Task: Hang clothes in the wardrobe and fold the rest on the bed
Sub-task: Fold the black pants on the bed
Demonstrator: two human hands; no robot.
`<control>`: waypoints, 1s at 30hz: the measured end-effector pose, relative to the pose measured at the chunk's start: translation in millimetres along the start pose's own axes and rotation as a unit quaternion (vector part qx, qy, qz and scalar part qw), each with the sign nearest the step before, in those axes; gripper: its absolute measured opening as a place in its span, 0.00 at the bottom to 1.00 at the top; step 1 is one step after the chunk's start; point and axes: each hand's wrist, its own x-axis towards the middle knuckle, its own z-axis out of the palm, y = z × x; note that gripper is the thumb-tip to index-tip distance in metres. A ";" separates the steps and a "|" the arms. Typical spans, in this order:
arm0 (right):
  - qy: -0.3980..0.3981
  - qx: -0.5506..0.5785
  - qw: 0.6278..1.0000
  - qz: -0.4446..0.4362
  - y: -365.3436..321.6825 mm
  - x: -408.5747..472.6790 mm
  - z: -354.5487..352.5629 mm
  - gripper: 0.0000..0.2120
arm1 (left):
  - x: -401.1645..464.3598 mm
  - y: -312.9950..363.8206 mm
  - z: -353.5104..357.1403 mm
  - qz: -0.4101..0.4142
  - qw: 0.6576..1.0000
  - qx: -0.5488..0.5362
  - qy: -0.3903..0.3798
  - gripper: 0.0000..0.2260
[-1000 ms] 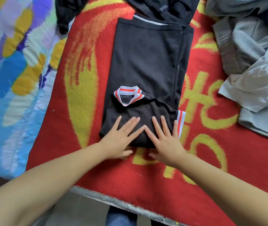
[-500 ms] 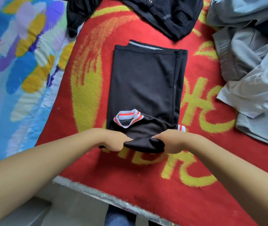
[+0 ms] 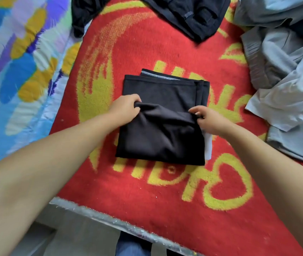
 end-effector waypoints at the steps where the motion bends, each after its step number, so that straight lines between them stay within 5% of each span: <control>1: 0.056 0.014 0.998 0.010 3.1 2.8 5.8 0.23 | -2.0 -1.4 10.5 -0.013 0.998 0.038 0.044 0.15; 3: 0.158 -0.038 0.986 -0.028 1.7 -4.1 19.6 0.23 | -16.5 -1.3 32.8 0.018 0.988 0.111 0.105 0.25; 5: 0.224 -0.118 0.955 -0.151 -4.7 -21.3 40.6 0.25 | -38.8 0.1 56.7 0.142 0.964 0.172 0.146 0.30; 7: 0.207 -0.222 0.920 -0.247 -5.4 -43.6 72.6 0.32 | -65.9 -1.9 82.4 0.268 0.924 0.245 0.117 0.35; 9: 0.100 -0.326 0.906 -0.249 3.4 -63.4 99.0 0.41 | -88.3 -13.0 101.1 0.303 0.911 0.279 0.020 0.42; 12: 0.004 -0.420 0.892 -0.168 28.4 -65.0 112.4 0.48 | -89.9 -29.8 110.2 0.211 0.928 0.301 -0.064 0.48; 18: 0.004 -0.425 0.896 -0.126 13.9 -46.8 98.7 0.41 | -70.7 -11.4 96.5 0.147 0.934 0.309 -0.100 0.44; 22: -0.120 -0.416 0.895 -0.111 -10.0 -53.2 73.8 0.37 | -81.4 4.9 70.1 0.117 0.927 0.252 -0.252 0.42; 26: -0.310 -0.304 0.892 -0.124 -29.8 -71.3 22.0 0.34 | -97.9 12.1 27.0 0.086 0.912 0.049 -0.398 0.29; 30: -0.277 -0.233 0.926 -0.107 -47.3 -59.0 -23.2 0.21 | -73.6 9.2 -11.9 0.029 0.948 -0.048 -0.313 0.10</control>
